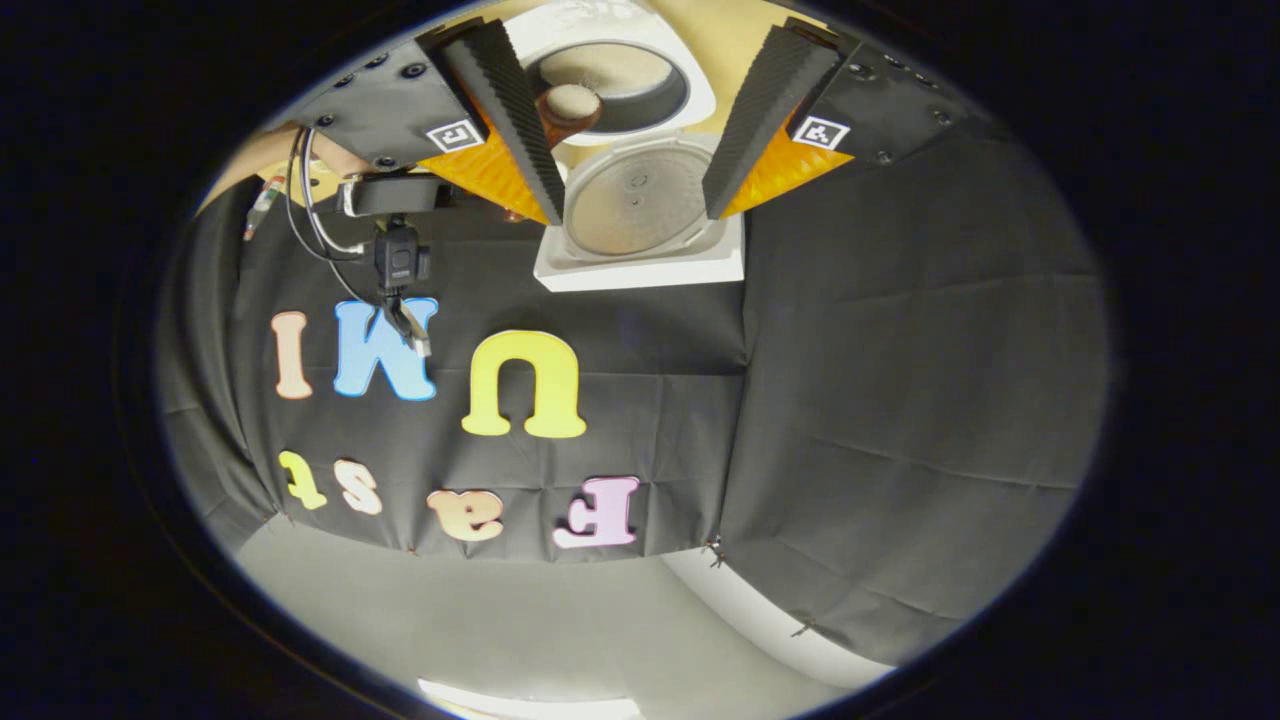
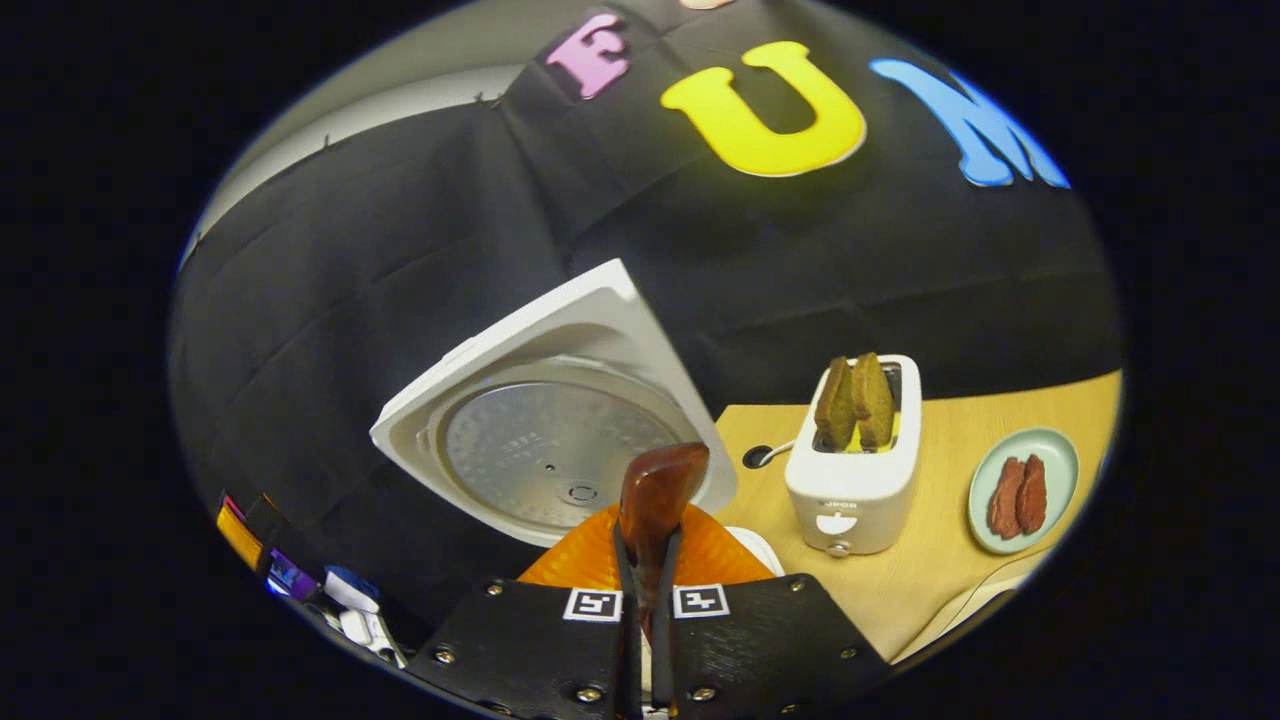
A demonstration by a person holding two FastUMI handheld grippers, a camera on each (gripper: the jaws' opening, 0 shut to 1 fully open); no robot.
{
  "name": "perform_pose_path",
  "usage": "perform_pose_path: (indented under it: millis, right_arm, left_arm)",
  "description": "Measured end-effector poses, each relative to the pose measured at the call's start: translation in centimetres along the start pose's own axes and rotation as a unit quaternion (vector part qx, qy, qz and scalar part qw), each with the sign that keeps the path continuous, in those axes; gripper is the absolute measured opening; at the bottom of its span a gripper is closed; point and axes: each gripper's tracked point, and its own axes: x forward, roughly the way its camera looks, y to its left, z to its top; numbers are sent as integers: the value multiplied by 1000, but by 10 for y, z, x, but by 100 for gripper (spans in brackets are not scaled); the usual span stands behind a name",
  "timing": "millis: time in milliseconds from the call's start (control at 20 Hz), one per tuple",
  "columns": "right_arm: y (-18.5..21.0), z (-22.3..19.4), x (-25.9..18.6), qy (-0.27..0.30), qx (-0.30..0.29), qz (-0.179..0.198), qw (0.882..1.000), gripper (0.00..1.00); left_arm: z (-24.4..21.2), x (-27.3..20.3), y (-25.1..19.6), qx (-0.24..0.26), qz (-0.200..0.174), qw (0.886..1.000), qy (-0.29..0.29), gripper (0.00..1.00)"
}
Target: Close the left gripper, press the button to open the rice cooker; take a wooden spoon from the chopstick holder with the right hand, scoop a spoonful of rice and pour it into the rice cooker, then put the wooden spoon back into the chopstick holder.
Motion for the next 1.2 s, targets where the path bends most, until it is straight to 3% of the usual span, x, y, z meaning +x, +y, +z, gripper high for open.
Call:
perform_pose_path:
  millis: [100, 200, 450, 550, 700, 900, 1050, 1200]
  right_arm:
    - [17, 2, 0, -2, -75, 15, 997, 5]
    - [35, 5, -4, -11, -160, 37, 986, 5]
    - [78, 12, -26, -56, -331, 93, 937, 4]
    - [85, 9, -35, -66, -355, 105, 927, 4]
    - [82, 13, -40, -69, -341, 104, 932, 5]
    - [76, 26, -40, -76, -282, 103, 951, 5]
    - [54, 44, -39, -76, -175, 101, 977, 4]
    - [30, 61, -42, -77, -41, 96, 992, 4]
  left_arm:
    - [0, -3, 5, -1, 6, 1000, 0, 96]
    - [0, -5, 9, -3, 12, 1000, -2, 96]
    - [-2, -8, 16, -10, 24, 1000, -2, 96]
    - [-4, -7, 17, -13, 27, 1000, -3, 96]
    - [-3, -8, 17, -16, 29, 999, -3, 96]
    - [-3, -8, 16, -11, 27, 1000, -1, 96]
    - [-3, -8, 16, -11, 23, 1000, -1, 96]
    - [-1, -8, 15, -8, 19, 1000, -3, 96]
